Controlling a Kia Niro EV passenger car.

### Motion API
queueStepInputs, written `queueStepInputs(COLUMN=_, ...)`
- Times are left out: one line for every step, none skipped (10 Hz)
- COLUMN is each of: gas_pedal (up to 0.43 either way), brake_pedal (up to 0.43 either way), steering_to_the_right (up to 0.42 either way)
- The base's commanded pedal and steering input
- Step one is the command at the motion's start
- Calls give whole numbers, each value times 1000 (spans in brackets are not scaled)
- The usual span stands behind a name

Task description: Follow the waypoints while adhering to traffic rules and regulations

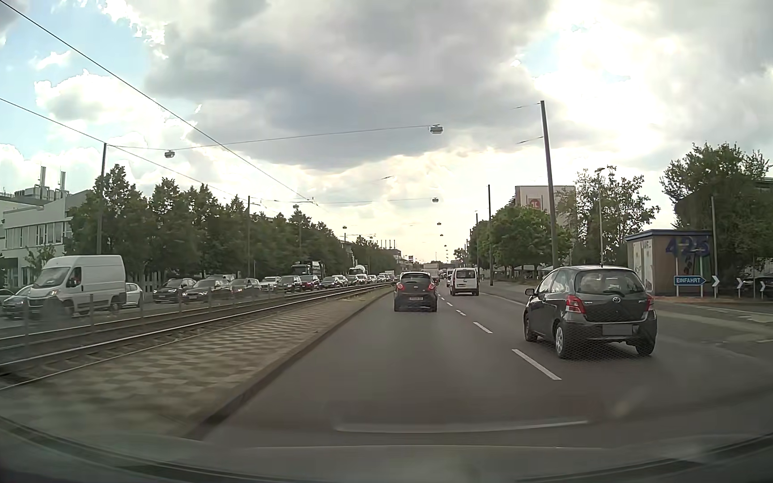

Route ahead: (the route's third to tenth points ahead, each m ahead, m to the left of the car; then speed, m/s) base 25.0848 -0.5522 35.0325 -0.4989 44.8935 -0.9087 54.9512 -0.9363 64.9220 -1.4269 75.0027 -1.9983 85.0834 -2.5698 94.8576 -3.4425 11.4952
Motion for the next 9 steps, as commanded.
queueStepInputs(gas_pedal=98, brake_pedal=30, steering_to_the_right=-5)
queueStepInputs(gas_pedal=98, brake_pedal=30, steering_to_the_right=-4)
queueStepInputs(gas_pedal=98, brake_pedal=30, steering_to_the_right=-5)
queueStepInputs(gas_pedal=98, brake_pedal=30, steering_to_the_right=-4)
queueStepInputs(gas_pedal=98, brake_pedal=30, steering_to_the_right=-4)
queueStepInputs(gas_pedal=98, brake_pedal=30, steering_to_the_right=-3)
queueStepInputs(gas_pedal=98, brake_pedal=30, steering_to_the_right=-3)
queueStepInputs(gas_pedal=98, brake_pedal=30, steering_to_the_right=-2)
queueStepInputs(gas_pedal=98, brake_pedal=30, steering_to_the_right=0)
